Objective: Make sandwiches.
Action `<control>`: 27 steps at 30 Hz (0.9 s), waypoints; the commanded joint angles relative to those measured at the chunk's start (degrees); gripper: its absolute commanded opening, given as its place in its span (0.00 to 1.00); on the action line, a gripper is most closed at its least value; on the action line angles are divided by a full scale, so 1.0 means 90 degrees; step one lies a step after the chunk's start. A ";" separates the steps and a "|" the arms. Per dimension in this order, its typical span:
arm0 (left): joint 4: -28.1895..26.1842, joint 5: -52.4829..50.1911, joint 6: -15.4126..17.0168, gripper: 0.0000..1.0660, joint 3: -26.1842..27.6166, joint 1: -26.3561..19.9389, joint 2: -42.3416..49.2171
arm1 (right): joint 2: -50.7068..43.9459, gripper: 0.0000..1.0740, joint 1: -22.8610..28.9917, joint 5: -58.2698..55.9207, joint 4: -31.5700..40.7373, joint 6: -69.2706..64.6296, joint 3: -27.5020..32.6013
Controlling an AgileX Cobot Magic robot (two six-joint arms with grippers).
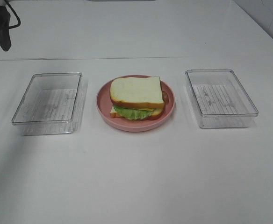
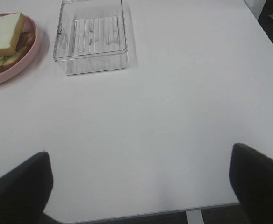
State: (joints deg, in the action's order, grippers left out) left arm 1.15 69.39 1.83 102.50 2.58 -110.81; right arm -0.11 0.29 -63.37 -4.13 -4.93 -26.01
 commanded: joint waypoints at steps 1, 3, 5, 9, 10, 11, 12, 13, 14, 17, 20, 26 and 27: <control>-0.0127 0.0261 0.0000 0.94 -0.0401 -0.0006 0.0433 | -0.0204 0.92 -0.0045 0.0045 0.0019 0.0045 0.0025; -0.0127 0.0236 0.0000 0.93 -0.0618 -0.0006 0.0611 | -0.0204 0.92 -0.0045 0.0045 0.0019 0.0045 0.0025; -0.0127 -0.0108 0.0223 0.93 -0.1744 -0.0006 0.1572 | -0.0204 0.92 -0.0045 0.0045 0.0019 0.0045 0.0025; -0.0127 -0.0541 0.0376 0.92 -0.2769 -0.0006 0.2515 | -0.0204 0.92 -0.0045 0.0045 0.0019 0.0045 0.0025; -0.0127 -0.0694 0.0382 0.92 -0.3132 -0.0006 0.2884 | -0.0204 0.92 -0.0045 0.0045 0.0019 0.0045 0.0025; -0.0127 -0.0694 0.0382 0.92 -0.3132 -0.0006 0.2884 | -0.0204 0.92 -0.0045 0.0045 0.0019 0.0045 0.0025; -0.0127 -0.0904 0.0401 0.92 -0.3769 -0.0006 0.3654 | -0.0204 0.92 -0.0045 0.0045 0.0019 0.0045 0.0025; -0.0127 -0.0980 0.0401 0.92 -0.4093 -0.0006 0.4055 | -0.0204 0.92 -0.0045 0.0045 0.0019 0.0045 0.0025; -0.0127 -0.0980 0.0401 0.92 -0.4093 -0.0006 0.4055 | -0.0204 0.92 -0.0045 0.0045 0.0019 0.0045 0.0025; -0.0127 -0.1070 0.0401 0.92 -0.4915 -0.0006 0.5131 | -0.0204 0.92 -0.0045 0.0045 0.0019 0.0045 0.0025; -0.0089 -0.1070 0.0395 0.92 -0.5602 -0.0006 0.6360 | -0.0204 0.92 -0.0045 0.0045 0.0019 0.0045 0.0025; 0.0134 -0.1050 0.0382 0.92 -0.6589 -0.0006 0.9218 | -0.0204 0.92 -0.0045 0.0045 0.0019 0.0045 0.0025; 0.0185 -0.1050 0.0382 0.92 -0.6665 -0.0006 0.9613 | -0.0204 0.92 -0.0045 0.0045 0.0019 0.0045 0.0025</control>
State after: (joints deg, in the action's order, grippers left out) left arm 2.41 60.22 4.87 43.14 2.58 -25.21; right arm -0.11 0.29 -63.37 -4.13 -4.93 -26.01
